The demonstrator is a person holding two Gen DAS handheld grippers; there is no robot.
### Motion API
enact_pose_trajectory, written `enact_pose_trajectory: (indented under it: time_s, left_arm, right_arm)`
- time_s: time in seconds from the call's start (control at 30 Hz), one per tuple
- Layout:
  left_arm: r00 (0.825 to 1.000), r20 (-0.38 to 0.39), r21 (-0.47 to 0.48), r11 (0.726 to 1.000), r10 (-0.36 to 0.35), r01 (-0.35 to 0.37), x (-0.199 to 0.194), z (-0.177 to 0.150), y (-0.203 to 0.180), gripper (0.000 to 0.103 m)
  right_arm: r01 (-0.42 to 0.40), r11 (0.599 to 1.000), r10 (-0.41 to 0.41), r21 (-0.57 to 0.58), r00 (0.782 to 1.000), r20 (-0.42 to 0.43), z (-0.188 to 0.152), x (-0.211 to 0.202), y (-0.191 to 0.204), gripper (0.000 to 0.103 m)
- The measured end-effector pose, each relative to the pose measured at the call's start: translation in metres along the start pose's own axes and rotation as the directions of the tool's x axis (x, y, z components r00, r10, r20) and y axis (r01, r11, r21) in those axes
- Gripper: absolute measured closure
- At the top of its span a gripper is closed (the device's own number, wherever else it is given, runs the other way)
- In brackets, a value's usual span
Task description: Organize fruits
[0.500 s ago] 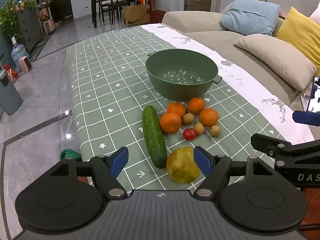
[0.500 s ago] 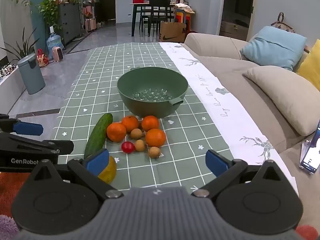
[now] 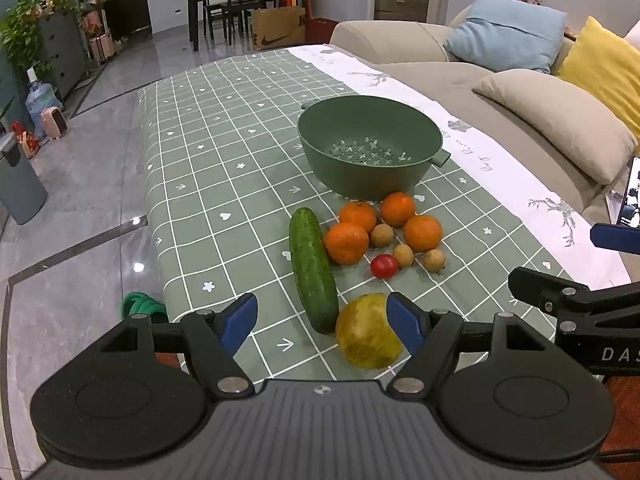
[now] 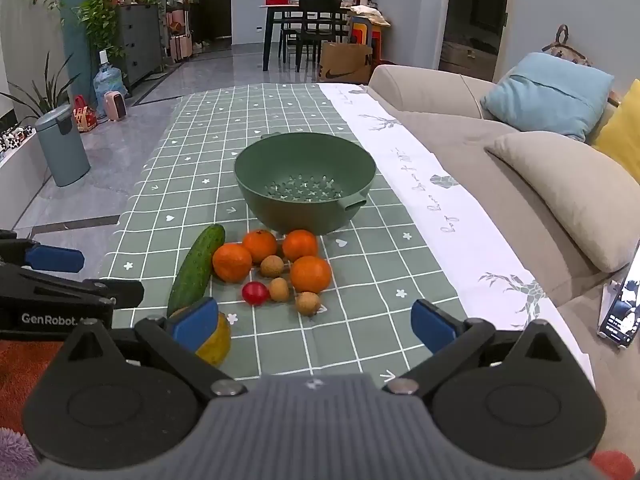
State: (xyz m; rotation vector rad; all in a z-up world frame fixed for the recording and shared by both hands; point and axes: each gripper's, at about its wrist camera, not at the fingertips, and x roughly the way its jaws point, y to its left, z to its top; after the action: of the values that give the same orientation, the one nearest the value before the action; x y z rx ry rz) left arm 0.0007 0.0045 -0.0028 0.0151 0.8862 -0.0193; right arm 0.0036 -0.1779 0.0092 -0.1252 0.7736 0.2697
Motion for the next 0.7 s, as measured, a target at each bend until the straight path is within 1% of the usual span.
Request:
enact_pose_trajectory:
  time_s: [0.7]
  left_arm:
    - [1.000,-0.007,-0.012,1.000,0.005,-0.005,0.0007,-0.0011,0.0019,0.017]
  right_arm:
    - [0.002,1.000,-0.002,0.001,1.000,-0.011,0.0025,0.0023,0.0000,0.005]
